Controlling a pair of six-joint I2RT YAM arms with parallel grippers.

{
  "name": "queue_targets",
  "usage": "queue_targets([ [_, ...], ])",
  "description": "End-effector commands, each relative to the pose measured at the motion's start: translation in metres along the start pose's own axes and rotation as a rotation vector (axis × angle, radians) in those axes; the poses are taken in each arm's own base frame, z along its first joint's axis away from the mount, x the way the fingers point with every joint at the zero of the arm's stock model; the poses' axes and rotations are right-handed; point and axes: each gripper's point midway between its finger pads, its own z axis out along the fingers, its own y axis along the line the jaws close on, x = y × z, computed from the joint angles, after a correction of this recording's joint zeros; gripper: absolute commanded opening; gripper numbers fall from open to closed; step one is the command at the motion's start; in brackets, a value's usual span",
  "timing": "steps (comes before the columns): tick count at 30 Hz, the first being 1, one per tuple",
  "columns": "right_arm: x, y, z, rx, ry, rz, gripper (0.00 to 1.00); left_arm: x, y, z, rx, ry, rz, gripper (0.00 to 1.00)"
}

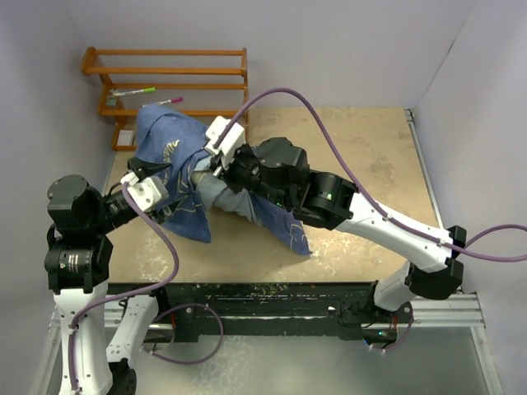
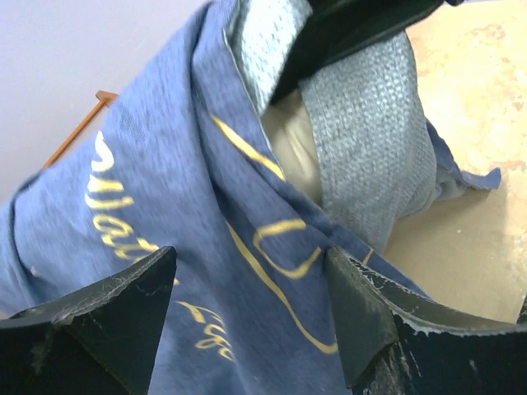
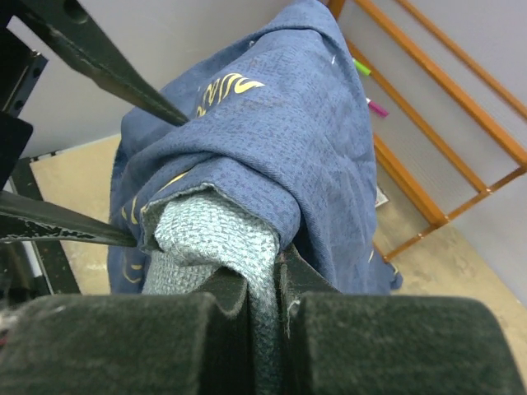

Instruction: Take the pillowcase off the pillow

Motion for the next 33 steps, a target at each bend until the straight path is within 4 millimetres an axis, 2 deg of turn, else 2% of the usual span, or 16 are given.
queue_targets([
  [1,-0.063,-0.006,-0.013,-0.016,-0.184,0.089,0.00,0.006,0.004,0.000,-0.004,0.015,0.074,0.75],
  [5,-0.061,-0.005,-0.008,-0.006,-0.167,0.113,0.00,0.026,0.008,-0.001,-0.056,0.065,0.087,0.66],
  [7,-0.065,-0.007,-0.007,0.003,-0.174,0.130,0.00,0.036,0.001,-0.003,-0.045,0.090,0.056,0.67],
  [8,-0.067,-0.008,-0.006,0.008,-0.179,0.134,0.00,0.043,-0.007,-0.003,-0.022,0.104,0.033,0.70],
  [10,-0.069,-0.009,-0.006,0.011,-0.172,0.134,0.00,0.059,-0.025,-0.006,0.022,0.126,0.023,0.99],
  [15,-0.073,-0.011,-0.005,0.016,-0.162,0.132,0.00,0.078,-0.042,-0.014,0.030,0.139,0.133,0.99],
  [17,-0.076,-0.008,-0.006,-0.001,-0.173,0.142,0.00,0.079,-0.034,-0.013,-0.005,0.133,0.168,0.99],
  [21,-0.082,-0.004,-0.009,-0.025,-0.194,0.174,0.00,0.081,-0.004,-0.005,-0.116,0.122,0.209,0.99],
  [23,-0.085,-0.003,-0.010,-0.038,-0.205,0.189,0.00,0.082,0.013,0.000,-0.184,0.109,0.194,0.95],
  [25,-0.089,-0.001,-0.012,-0.049,-0.215,0.211,0.00,0.083,0.029,0.006,-0.236,0.098,0.159,0.85],
  [28,-0.090,0.001,-0.013,-0.066,-0.218,0.223,0.00,0.090,0.052,0.015,-0.305,0.111,0.045,0.58],
  [30,-0.086,0.001,-0.014,-0.069,-0.207,0.225,0.00,0.084,0.067,0.017,-0.342,0.119,0.004,0.38],
  [31,-0.081,0.001,-0.014,-0.067,-0.197,0.226,0.00,0.078,0.074,0.017,-0.355,0.116,-0.006,0.29],
  [33,-0.069,-0.004,-0.016,-0.056,-0.175,0.228,0.00,0.051,0.081,0.011,-0.373,0.080,0.004,0.15],
])
